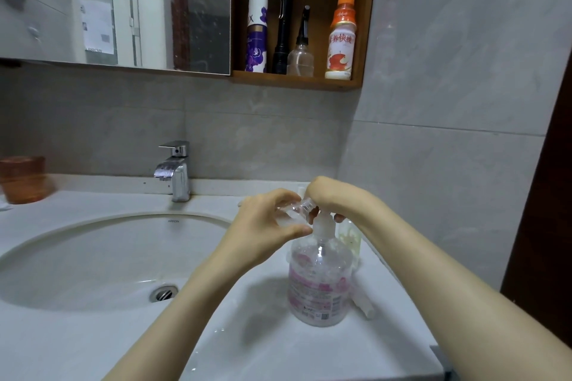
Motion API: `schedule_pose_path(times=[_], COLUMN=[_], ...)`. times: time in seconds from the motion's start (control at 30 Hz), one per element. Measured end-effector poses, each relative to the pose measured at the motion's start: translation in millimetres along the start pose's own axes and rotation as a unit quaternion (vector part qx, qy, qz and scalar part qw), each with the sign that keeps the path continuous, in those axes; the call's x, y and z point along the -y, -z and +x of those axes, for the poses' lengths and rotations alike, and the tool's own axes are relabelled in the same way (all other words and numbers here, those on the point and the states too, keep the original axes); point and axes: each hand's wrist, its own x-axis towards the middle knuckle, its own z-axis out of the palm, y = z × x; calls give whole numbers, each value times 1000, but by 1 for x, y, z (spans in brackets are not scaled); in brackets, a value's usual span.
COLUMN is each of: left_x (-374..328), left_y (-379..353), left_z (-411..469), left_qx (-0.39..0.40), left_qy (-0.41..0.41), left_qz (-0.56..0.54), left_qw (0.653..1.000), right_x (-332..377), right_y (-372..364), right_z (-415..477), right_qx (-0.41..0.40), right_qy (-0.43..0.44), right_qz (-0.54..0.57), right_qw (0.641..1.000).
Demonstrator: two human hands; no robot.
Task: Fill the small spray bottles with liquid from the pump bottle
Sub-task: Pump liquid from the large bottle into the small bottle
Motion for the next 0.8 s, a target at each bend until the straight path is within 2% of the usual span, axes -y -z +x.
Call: schedule_pose_path(times=[0.13, 0.33, 0.47, 0.6, 0.8], left_x=[3, -2, -3, 3, -1], left_y=[-4, 2, 0, -4, 0], left_z=[-5, -1, -1, -3, -1], left_qx=[-1, 7, -4, -8, 0], left_qy=[12, 8, 5, 6, 3], left_qz=[-15, 8, -10, -19, -1], left_qw=[1000, 1000, 1000, 1000, 1000], right_x=[1, -2, -2, -1, 0], right_y=[-4, 3, 3, -6, 2], right_z=[-3, -6, 0, 6, -6], right_qx=[-7, -7, 0, 5, -6], right_qy=[-6, 28, 6, -30, 7], right_qz=[-45, -9, 40, -1, -8], right_qw=[999, 1000, 999, 1000, 1000])
